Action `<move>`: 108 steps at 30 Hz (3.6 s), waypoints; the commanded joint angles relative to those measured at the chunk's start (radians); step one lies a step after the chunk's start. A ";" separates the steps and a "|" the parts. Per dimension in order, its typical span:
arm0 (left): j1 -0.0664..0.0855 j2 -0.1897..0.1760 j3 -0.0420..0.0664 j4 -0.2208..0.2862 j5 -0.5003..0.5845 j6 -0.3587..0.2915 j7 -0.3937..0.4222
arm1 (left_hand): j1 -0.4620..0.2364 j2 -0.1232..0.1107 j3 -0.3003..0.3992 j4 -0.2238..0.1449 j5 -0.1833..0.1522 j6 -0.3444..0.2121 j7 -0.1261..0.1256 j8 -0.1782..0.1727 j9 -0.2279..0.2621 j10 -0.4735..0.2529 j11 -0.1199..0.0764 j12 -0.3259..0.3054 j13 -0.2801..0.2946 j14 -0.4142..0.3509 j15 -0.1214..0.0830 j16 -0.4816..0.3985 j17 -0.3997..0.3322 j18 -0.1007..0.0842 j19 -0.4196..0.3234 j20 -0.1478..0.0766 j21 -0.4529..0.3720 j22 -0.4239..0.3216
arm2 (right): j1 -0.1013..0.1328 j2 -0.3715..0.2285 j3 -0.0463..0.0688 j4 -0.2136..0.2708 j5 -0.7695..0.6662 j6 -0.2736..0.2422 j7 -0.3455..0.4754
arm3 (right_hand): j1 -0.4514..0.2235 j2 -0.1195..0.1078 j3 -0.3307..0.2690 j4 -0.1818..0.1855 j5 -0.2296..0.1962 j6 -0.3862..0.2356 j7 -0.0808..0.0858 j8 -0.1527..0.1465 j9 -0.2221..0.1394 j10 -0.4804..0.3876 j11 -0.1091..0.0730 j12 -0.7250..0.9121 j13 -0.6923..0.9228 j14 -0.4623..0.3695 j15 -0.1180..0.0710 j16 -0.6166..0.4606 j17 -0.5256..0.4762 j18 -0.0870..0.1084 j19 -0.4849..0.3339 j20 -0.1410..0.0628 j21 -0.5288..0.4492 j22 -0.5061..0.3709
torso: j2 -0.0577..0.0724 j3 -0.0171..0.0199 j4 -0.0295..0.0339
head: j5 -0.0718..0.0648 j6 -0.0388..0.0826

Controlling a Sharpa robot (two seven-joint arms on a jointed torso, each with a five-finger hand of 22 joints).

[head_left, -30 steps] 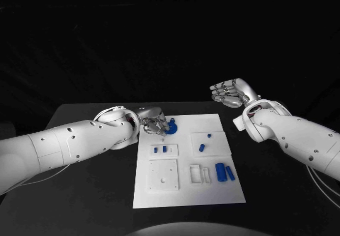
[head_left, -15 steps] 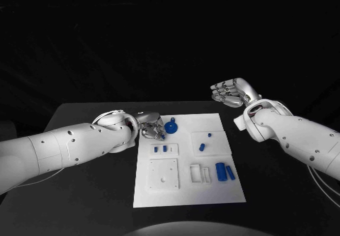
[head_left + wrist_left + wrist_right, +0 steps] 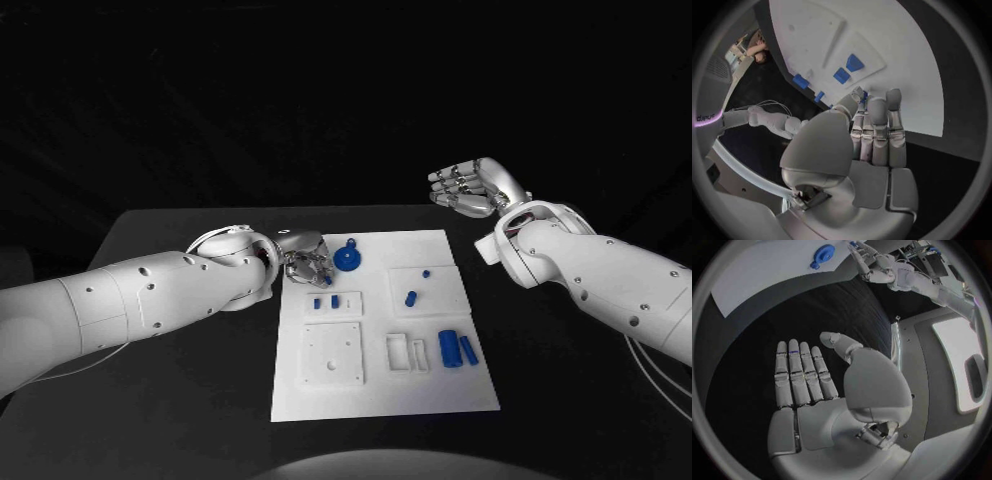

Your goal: Assemble the parts on the task board

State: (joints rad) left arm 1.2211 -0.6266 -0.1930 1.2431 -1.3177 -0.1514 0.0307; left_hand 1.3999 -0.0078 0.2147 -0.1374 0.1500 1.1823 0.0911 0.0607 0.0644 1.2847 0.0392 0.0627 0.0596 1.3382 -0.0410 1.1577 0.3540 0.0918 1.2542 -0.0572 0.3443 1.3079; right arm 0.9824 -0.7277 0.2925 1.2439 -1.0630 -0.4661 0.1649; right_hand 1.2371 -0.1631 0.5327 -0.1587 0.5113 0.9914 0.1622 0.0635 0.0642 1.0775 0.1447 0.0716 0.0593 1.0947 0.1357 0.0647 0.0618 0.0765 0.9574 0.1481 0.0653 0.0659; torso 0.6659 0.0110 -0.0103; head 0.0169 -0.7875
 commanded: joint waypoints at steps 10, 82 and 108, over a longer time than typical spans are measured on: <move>-0.001 0.008 0.000 -0.010 -0.006 0.017 0.002 | 0.014 0.002 -0.001 -0.009 0.009 0.000 0.003 0.003 0.001 0.001 0.003 -0.004 -0.001 -0.008 -0.001 -0.008 -0.001 0.001 -0.010 -0.002 0.005 0.020 | 0.000 0.000 0.001 -0.001 0.000 0.026 0.015 | 0.002 0.002 -0.009 0.000 0.006 -0.005 0.004 -0.001 -0.001 -0.010 0.001 -0.006 -0.001 -0.008 0.001 -0.003 -0.002 0.018 -0.008 0.001 0.001 -0.001 | 0.000 -0.0006 0.0005 | -0.003 0.000; -0.002 -0.010 -0.024 -0.099 0.003 -0.025 0.013 | 0.027 -0.046 0.060 -0.038 0.003 -0.171 0.012 0.002 -0.002 -0.074 0.032 -0.003 -0.001 -0.024 0.019 -0.030 -0.009 0.025 -0.028 0.016 0.029 0.022 | -0.002 -0.014 0.000 0.019 -0.242 0.335 -0.091 | 0.011 0.065 -0.156 -0.057 -0.022 0.131 -0.037 0.001 0.004 0.151 -0.056 -0.011 0.000 0.243 -0.087 0.032 0.018 0.041 0.212 -0.088 0.082 0.016 | -0.001 -0.0007 0.0008 | -0.013 0.007; 0.016 -0.071 0.068 -0.125 0.767 -0.215 0.166 | 0.005 -0.038 0.057 0.003 0.005 -0.146 0.059 0.002 -0.002 -0.173 0.085 -0.003 -0.001 -0.181 0.101 -0.744 -0.270 -0.026 -0.263 0.100 -0.282 -0.252 | -0.067 -0.062 0.000 0.163 -0.770 0.376 -0.345 | 0.008 0.008 -0.121 -0.098 -0.263 0.155 -0.054 -0.001 0.003 0.148 -0.079 -0.013 0.000 0.376 -0.178 0.556 0.374 0.069 0.499 -0.208 0.356 0.195 | 0.000 -0.0003 0.0005 | -0.039 0.021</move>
State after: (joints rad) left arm 1.2359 -0.6959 -0.1267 1.1105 -0.7870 -0.3369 0.1296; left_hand 1.3981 -0.0480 0.2737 -0.1353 0.1577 1.0361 0.1447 0.0659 0.0630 1.1179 0.1235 0.0560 0.0578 1.1466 0.0570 0.4440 0.0931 0.0775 0.9978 0.0381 0.0681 1.0748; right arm 0.9190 -0.7900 0.2921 1.4022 -1.7242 -0.0921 -0.1106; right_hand 1.2480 -0.1397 0.3919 -0.2648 0.2539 1.1491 0.1089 0.0636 0.0671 1.2274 0.0660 0.0610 0.0591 1.4683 -0.0414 0.6158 0.4328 0.1300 1.4630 -0.0638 0.4139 0.2532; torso 0.6657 0.0103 -0.0105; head -0.0221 -0.7643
